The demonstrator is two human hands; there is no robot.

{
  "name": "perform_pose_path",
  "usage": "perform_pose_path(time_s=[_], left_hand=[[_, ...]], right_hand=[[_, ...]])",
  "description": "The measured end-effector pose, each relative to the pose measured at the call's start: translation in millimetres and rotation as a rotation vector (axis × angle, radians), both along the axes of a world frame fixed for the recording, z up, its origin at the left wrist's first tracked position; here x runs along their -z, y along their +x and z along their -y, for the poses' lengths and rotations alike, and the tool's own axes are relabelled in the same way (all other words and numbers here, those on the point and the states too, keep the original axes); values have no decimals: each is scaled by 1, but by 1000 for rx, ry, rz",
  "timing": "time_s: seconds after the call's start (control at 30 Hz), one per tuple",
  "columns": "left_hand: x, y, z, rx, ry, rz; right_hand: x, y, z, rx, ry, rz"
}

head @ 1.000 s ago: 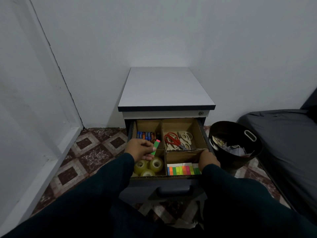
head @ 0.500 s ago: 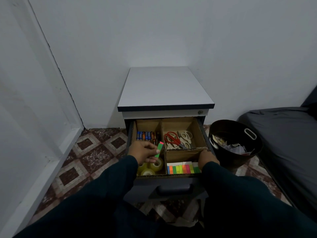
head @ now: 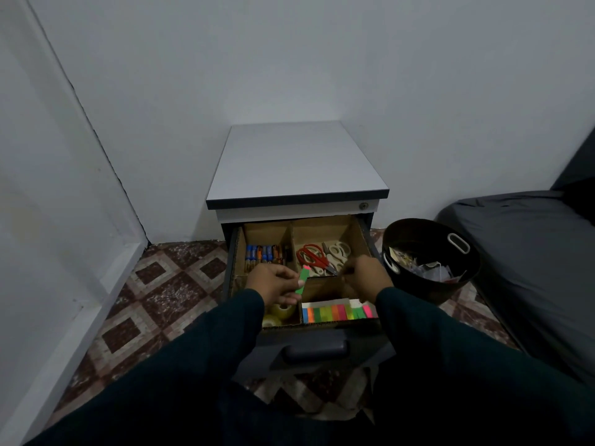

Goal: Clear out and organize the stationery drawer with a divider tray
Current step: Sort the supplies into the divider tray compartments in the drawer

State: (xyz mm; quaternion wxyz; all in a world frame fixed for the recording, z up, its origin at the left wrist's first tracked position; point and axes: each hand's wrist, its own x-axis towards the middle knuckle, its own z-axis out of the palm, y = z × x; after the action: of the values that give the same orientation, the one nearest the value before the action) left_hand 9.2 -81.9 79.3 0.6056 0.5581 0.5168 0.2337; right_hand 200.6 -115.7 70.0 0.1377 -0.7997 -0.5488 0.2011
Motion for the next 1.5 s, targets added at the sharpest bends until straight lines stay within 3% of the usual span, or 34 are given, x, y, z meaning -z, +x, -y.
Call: perform_pose_path(time_s=[0.17,0.7,1.17,1.37,1.5], left_hand=[[0,16,4,7,-17,4],[3,40,3,37,-40,-6],[11,62,1,100,-49,-38],[23,74,1,134,-60,-119],[32,86,1,141,-51,-170]], right_hand=[[-9,-10,0,-137,187,-182],[-4,-1,8,-237,225,-8],[-4,16,16,-228,192,-6],[-2,35,13,-56,228,-89],[10,58,9,59,121,-112]])
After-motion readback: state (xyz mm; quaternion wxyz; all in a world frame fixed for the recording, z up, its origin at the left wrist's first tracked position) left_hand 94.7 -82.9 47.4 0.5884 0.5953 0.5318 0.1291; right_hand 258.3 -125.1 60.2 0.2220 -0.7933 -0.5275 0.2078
